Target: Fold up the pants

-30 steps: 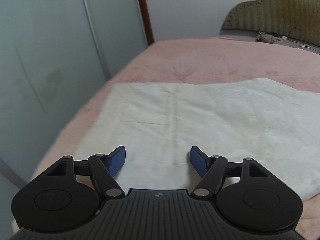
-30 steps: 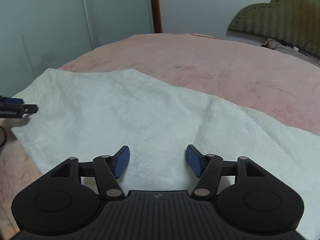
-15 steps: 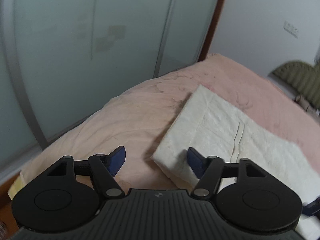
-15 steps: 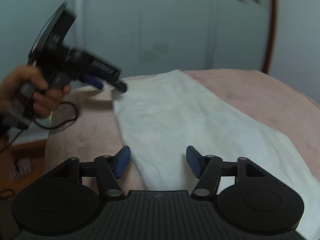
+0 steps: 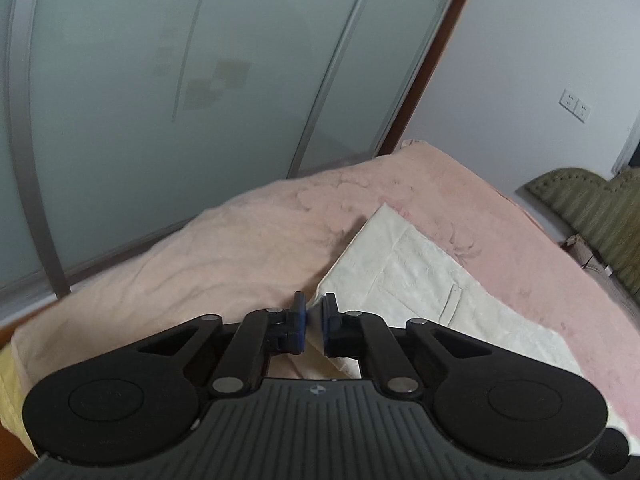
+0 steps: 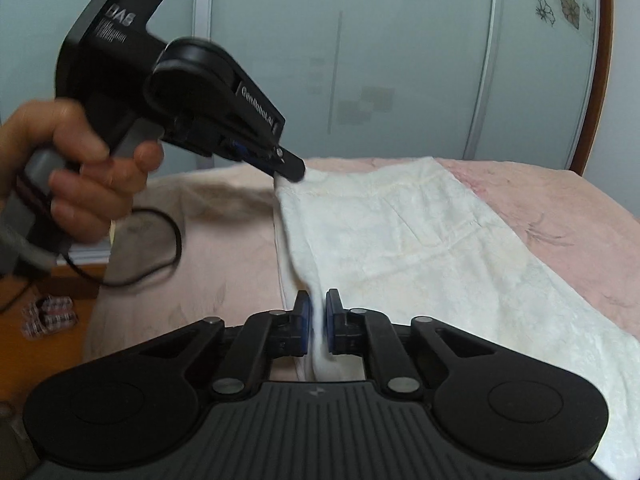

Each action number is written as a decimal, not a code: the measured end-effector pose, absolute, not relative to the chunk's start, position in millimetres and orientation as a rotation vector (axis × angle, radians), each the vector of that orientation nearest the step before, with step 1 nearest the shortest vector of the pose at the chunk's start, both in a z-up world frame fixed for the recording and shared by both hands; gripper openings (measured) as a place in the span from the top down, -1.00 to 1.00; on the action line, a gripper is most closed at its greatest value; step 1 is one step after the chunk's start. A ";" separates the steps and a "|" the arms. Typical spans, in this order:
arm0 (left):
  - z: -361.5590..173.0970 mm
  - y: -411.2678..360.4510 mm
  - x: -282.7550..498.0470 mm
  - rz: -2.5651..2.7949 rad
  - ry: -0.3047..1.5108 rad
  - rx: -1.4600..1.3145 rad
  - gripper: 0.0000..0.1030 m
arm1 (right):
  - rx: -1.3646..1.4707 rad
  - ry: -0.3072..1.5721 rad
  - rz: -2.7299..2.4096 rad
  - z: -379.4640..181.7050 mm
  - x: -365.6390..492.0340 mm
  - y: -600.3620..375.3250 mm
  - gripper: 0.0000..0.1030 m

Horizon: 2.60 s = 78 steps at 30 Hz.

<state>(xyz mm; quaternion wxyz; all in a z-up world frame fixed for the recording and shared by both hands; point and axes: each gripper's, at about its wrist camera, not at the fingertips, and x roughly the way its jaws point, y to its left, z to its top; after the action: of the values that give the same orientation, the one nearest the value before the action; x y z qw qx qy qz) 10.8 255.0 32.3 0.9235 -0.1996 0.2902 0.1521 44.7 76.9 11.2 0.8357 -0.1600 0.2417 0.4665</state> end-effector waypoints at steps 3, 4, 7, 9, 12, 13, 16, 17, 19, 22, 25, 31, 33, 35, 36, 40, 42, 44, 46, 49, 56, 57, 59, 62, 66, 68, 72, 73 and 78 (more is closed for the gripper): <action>20.0 250.5 22.5 0.348 0.626 -0.361 0.84 | -0.328 0.535 0.991 6.6 49.2 84.8 0.85; 15.3 250.5 25.2 0.358 0.645 -0.363 0.84 | -0.305 0.539 0.990 5.2 50.5 82.5 0.85; 16.0 245.9 22.3 0.361 0.640 -0.321 0.83 | -0.209 0.567 0.999 16.3 48.1 60.6 0.83; 23.5 242.5 19.9 0.358 0.640 -0.284 0.78 | -0.170 0.536 0.982 28.2 42.5 33.9 0.83; 38.8 233.5 18.9 0.360 0.631 -0.235 0.60 | -0.146 0.537 0.874 34.3 36.3 -9.4 0.83; 43.9 226.0 19.7 0.358 0.620 -0.204 0.57 | -0.114 0.558 0.833 32.6 36.4 -27.1 0.83; 49.3 194.6 32.3 0.302 0.602 -0.112 0.39 | -0.060 0.703 0.737 11.5 45.0 -57.4 0.82; 49.1 182.5 37.7 0.266 0.599 -0.095 0.19 | -0.055 0.734 0.708 3.0 43.4 -63.6 0.84; 48.3 154.0 46.7 0.179 0.592 -0.062 -0.01 | 0.031 0.706 0.692 4.0 31.4 -85.3 0.82; 42.4 100.4 59.1 0.026 0.598 0.017 -0.07 | 0.158 0.625 0.582 18.5 10.4 -137.0 0.82; 32.3 47.7 66.1 -0.118 0.601 0.092 -0.21 | 0.275 0.575 0.298 26.5 -13.8 -213.9 0.80; 7.6 -29.7 65.6 -0.304 0.607 0.190 -0.26 | 0.561 0.549 -0.288 17.4 -95.1 -360.6 0.79; 3.1 -44.6 63.4 -0.336 0.603 0.211 -0.31 | 0.604 0.555 -0.422 13.6 -122.1 -387.8 0.62; -0.4 -53.6 64.1 -0.350 0.604 0.228 -0.32 | 0.702 0.548 -0.483 6.1 -143.0 -408.7 0.24; -1.7 -58.0 64.5 -0.353 0.605 0.232 -0.32 | 0.764 0.537 -0.496 1.2 -151.7 -415.3 -0.09; -0.6 -69.1 69.1 -0.371 0.615 0.213 -0.33 | 0.865 0.471 -0.469 -15.0 -157.4 -420.9 -0.18; 2.9 -73.5 70.8 -0.388 0.619 0.200 -0.35 | 0.859 0.432 -0.475 -20.2 -149.2 -419.1 -0.18; 4.2 -78.9 70.9 -0.405 0.625 0.187 -0.40 | 0.862 0.399 -0.492 -21.2 -139.4 -430.2 -0.16; 3.2 -85.0 72.5 -0.419 0.637 0.176 -0.41 | 0.884 0.369 -0.529 -20.5 -127.8 -445.8 0.10; 0.3 -93.6 76.9 -0.448 0.653 0.166 -0.42 | 0.934 0.338 -0.550 -30.8 -112.1 -465.3 0.58; -2.5 -91.2 109.1 -0.574 0.819 -0.165 -0.49 | 0.412 0.354 -0.536 16.3 -82.8 -407.8 0.74; -4.6 -88.6 117.9 -0.612 0.873 -0.286 -0.51 | 0.308 0.358 -0.498 25.5 -76.3 -390.8 0.74; -13.1 -86.2 133.1 -0.688 0.967 -0.511 -0.60 | 0.127 0.376 -0.388 38.6 -62.7 -354.8 0.75; -28.1 -95.8 148.8 -0.795 1.054 -0.774 -0.78 | -0.022 0.411 -0.245 40.4 -48.2 -310.0 0.75; -45.4 -125.6 161.5 -0.862 1.147 -0.908 -0.86 | -0.054 0.442 -0.123 34.8 -45.9 -276.5 0.75; -53.0 -139.9 166.4 -0.860 1.183 -0.914 -0.86 | -0.047 0.444 -0.082 33.4 -48.5 -268.5 0.75; -67.1 -157.3 176.7 -0.833 1.241 -0.928 -0.78 | -0.066 0.463 -0.014 32.6 -54.2 -256.6 0.75; -66.8 -157.7 178.6 -0.833 1.238 -0.920 -0.58 | -0.079 0.463 0.005 33.1 -56.0 -252.2 0.75; -39.4 -144.3 176.6 -0.813 1.137 -0.632 0.70 | -0.126 0.476 0.082 31.0 -51.6 -232.0 0.75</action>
<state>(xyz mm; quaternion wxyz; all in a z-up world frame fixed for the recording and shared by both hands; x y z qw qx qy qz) 176.6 -144.3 -39.4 0.7200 -0.2860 0.5142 -0.3679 -51.6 -232.0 31.0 0.9690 -0.0625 0.2357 0.0405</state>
